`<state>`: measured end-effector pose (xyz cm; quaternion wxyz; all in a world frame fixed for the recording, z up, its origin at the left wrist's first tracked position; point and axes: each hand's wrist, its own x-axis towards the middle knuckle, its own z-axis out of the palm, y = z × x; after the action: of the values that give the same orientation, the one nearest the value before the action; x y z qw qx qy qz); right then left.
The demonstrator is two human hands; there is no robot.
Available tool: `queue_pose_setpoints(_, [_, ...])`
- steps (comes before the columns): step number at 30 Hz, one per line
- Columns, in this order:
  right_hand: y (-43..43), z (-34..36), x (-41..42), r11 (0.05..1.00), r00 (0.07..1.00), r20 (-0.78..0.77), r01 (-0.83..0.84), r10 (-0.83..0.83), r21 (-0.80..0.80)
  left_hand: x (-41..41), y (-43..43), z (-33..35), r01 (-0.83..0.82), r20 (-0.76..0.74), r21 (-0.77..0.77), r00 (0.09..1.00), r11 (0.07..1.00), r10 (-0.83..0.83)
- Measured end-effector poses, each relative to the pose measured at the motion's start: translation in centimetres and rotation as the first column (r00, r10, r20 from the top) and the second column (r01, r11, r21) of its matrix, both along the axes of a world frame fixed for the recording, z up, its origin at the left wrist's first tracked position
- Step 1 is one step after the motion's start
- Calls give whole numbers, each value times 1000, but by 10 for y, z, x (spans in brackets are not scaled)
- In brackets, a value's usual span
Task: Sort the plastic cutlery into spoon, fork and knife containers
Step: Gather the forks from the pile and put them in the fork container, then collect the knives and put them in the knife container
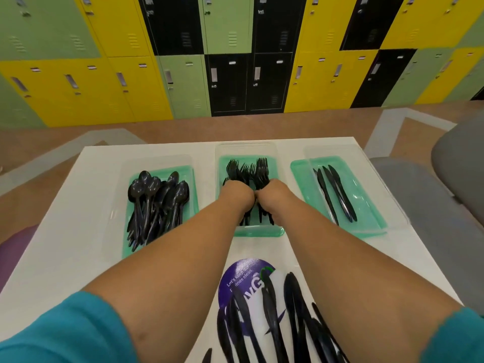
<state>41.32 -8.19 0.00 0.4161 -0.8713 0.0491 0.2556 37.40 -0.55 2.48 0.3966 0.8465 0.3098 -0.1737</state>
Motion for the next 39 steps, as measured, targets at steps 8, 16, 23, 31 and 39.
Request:
queue_pose_setpoints(8, [1, 18, -14, 897, 964, 116, -175, 240, -406, -14, -3, 16, 57, 61, 91, 996, 994, -63])
queue_pose_setpoints(16, [-30, 32, -67, 997, 932, 354, -67, 73, -30, -74, 8, 27, -31, 393, -198, 913, 980, 108])
queue_pose_setpoints(23, [-59, 27, -155, 992, 884, 453, -126, 114, -3, -185, 36, 20, -7, 432, -298, 891, 954, 142])
queue_pose_setpoints(31, [-49, 11, -264, 784, 842, -14, -508, 540, -357, -289, 56, -7, 1, 329, -74, 944, 997, 23])
queue_pose_setpoints(39, [-23, -3, -318, 640, 794, -136, -566, 593, -520, -337, 51, -38, 195, 152, 289, 957, 937, -246])
